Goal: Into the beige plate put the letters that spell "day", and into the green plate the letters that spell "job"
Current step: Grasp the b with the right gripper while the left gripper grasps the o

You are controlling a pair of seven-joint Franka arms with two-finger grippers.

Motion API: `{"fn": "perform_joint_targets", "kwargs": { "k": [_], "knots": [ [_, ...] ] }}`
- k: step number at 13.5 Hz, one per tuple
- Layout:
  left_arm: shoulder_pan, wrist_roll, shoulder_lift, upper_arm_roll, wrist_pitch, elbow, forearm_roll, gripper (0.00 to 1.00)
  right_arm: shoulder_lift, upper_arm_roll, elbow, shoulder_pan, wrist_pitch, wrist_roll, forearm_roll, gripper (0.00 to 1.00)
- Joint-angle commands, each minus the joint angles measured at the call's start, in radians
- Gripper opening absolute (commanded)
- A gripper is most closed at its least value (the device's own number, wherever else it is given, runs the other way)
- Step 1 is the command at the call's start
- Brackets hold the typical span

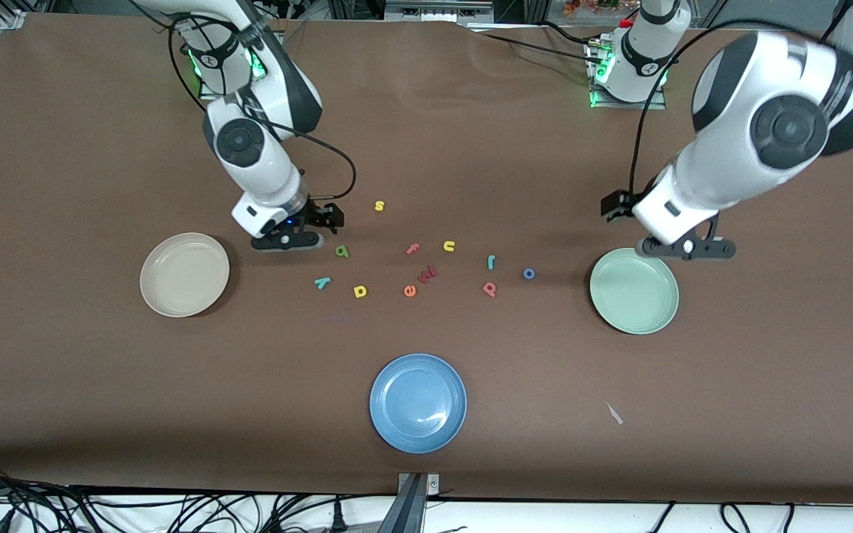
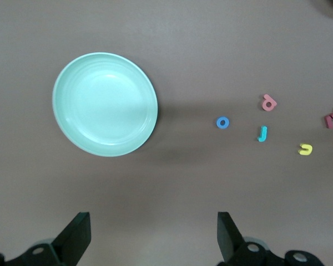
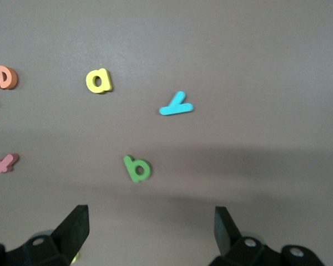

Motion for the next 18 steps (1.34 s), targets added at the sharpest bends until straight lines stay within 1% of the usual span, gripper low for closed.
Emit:
{"fn": "perform_joint_targets", "kwargs": {
  "k": [1, 2, 4, 6, 7, 9, 11, 12, 13, 14, 15, 17, 18],
  "knots": [
    [-0.051, 0.0, 0.156, 0.003, 0.067, 0.108, 0.036, 1.0, 0.08, -0.005, 0.032, 0.026, 0.068, 0.032, -0.011, 1.0],
    [-0.083, -0.008, 0.199, 0.006, 0.137, 0.108, 0.036, 1.0, 0.105, -0.006, 0.049, 0.034, 0.069, 0.048, -0.016, 1.0],
    [-0.102, -0.09, 0.289, 0.005, 0.234, 0.108, 0.04, 1.0, 0.136, -0.007, 0.072, 0.04, 0.074, 0.084, -0.051, 1.0],
    [-0.154, -0.181, 0.34, 0.008, 0.314, 0.106, 0.04, 1.0, 0.149, -0.007, 0.079, 0.04, 0.074, 0.106, -0.076, 0.99],
    [-0.163, -0.227, 0.359, 0.009, 0.333, 0.102, 0.04, 1.0, 0.16, -0.007, 0.086, 0.04, 0.074, 0.105, -0.077, 0.99],
    [-0.163, -0.342, 0.402, 0.008, 0.383, 0.08, 0.04, 1.0, 0.182, -0.007, 0.095, 0.04, 0.074, 0.104, -0.086, 0.92],
    [-0.197, -0.449, 0.411, 0.012, 0.39, 0.042, 0.042, 1.0, 0.198, -0.005, 0.106, 0.04, 0.074, 0.104, -0.091, 0.89],
    [-0.197, -0.485, 0.409, 0.011, 0.39, 0.022, 0.06, 1.0, 0.205, -0.005, 0.11, 0.04, 0.074, 0.104, -0.091, 0.88],
    [-0.195, -0.5, 0.409, 0.009, 0.39, 0.008, 0.098, 1.0, 0.212, -0.005, 0.118, 0.04, 0.074, 0.104, -0.091, 0.84],
    [-0.192, -0.52, 0.411, 0.008, 0.403, -0.004, 0.108, 0.99, 0.215, -0.003, 0.125, 0.04, 0.072, 0.104, -0.091, 0.81],
    [-0.185, -0.537, 0.411, 0.008, 0.438, -0.034, 0.106, 0.98, 0.226, -0.005, 0.13, 0.04, 0.072, 0.104, -0.091, 0.77],
    [-0.189, -0.595, 0.403, 0.005, 0.515, -0.099, 0.1, 0.9, 0.235, -0.003, 0.136, 0.04, 0.071, 0.104, -0.09, 0.76],
    [-0.194, -0.632, 0.391, 0.003, 0.526, -0.123, 0.1, 0.87, 0.237, -0.003, 0.138, 0.04, 0.071, 0.104, -0.09, 0.73]
  ]
}}
